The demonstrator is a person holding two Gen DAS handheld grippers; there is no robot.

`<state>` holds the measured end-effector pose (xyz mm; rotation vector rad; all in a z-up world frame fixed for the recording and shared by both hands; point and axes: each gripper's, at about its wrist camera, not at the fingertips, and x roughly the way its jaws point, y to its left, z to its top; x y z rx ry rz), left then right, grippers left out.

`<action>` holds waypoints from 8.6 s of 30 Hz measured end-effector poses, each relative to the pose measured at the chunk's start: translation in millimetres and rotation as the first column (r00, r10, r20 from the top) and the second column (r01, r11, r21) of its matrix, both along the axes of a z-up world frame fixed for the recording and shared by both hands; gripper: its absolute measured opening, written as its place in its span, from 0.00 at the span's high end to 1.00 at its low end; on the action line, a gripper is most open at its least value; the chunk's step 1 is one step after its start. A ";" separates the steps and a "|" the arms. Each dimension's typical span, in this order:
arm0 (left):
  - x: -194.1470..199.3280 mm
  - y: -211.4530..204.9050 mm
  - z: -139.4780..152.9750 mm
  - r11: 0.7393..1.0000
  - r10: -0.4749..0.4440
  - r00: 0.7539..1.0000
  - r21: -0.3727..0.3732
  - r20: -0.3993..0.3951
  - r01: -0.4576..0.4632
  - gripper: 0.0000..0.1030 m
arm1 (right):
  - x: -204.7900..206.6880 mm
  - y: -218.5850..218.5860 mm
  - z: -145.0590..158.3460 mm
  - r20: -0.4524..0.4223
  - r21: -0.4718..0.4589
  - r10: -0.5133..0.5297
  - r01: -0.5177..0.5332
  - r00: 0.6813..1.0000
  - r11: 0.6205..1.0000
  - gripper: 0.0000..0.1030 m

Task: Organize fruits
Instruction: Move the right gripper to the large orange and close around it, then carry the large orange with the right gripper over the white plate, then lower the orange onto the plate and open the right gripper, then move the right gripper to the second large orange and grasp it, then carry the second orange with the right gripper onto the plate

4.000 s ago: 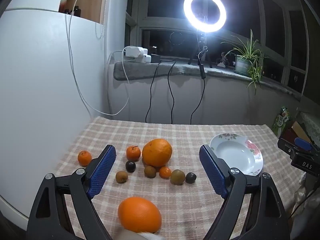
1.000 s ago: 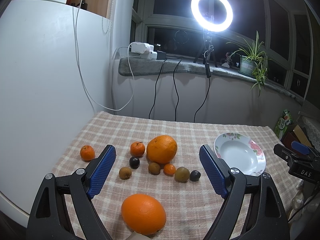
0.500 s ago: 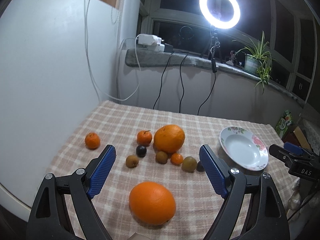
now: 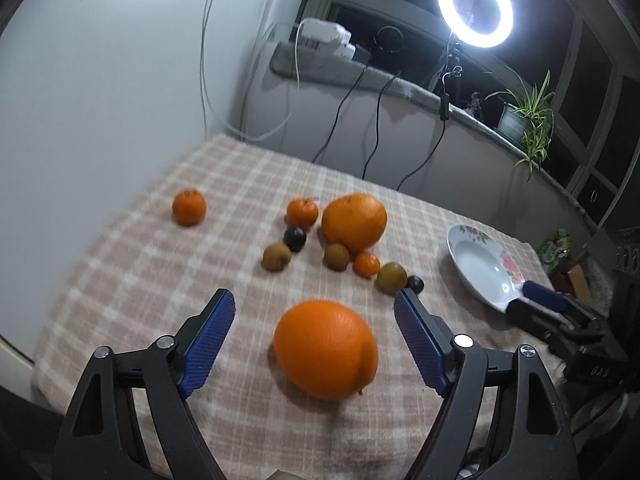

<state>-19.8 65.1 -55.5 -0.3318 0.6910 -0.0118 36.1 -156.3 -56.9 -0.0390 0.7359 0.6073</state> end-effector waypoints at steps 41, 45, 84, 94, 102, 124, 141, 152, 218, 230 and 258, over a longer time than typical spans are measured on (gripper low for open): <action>0.2 -8.3 -38.0 0.984 -0.167 0.980 -0.074 -0.110 0.160 0.45 | 53.6 116.6 -65.0 -0.472 0.246 0.387 -0.303 0.792 0.921 0.35; 1.4 -11.4 -35.8 0.985 -0.167 0.980 -0.053 -0.107 0.162 0.44 | 53.8 113.2 -63.2 -0.474 0.251 0.384 -0.296 0.793 0.921 0.36; 128.5 -163.6 2.0 0.853 -0.521 0.853 0.001 0.011 0.521 0.44 | 122.7 -90.6 -12.9 -0.365 0.263 -0.007 0.110 0.931 0.958 0.36; 176.6 -197.4 -14.7 0.825 -0.564 0.825 -0.046 -0.038 0.563 0.44 | 149.6 -129.8 -31.0 -0.386 0.244 -0.092 0.198 0.918 0.949 0.36; 187.5 -212.2 -20.9 0.818 -0.575 0.816 -0.018 -0.057 0.575 0.44 | 160.8 -143.7 -39.5 -0.397 0.238 -0.109 0.217 0.911 0.947 0.36; 186.4 -212.0 -17.5 0.819 -0.571 0.819 0.022 -0.059 0.573 0.42 | 154.0 -136.8 -28.9 -0.326 0.144 -0.182 0.239 0.928 0.960 0.25; 154.0 -147.1 -10.7 0.880 -0.472 0.881 0.048 -0.041 0.473 0.34 | 131.7 -117.4 1.9 -0.210 0.101 -0.190 0.214 0.959 0.972 0.15; 136.2 -82.9 -8.1 0.939 -0.337 0.940 0.049 -0.046 0.339 0.29 | 132.0 -66.2 12.0 -0.182 0.068 -0.092 0.106 0.979 0.992 0.14; 165.5 -8.6 -48.7 0.965 -0.232 0.968 -0.145 -0.092 0.218 0.34 | 178.1 84.6 -48.0 -0.423 0.142 0.186 -0.138 0.887 0.980 0.41; 153.1 -33.4 -31.1 0.961 -0.260 0.965 -0.115 -0.048 0.253 0.34 | 160.4 57.3 -30.1 -0.382 0.158 0.172 -0.119 0.908 0.980 0.41; 130.9 -135.6 -13.3 0.887 -0.455 0.891 -0.096 -0.004 0.452 0.34 | 105.3 -70.5 -12.2 -0.344 0.192 0.001 0.069 0.939 0.979 0.41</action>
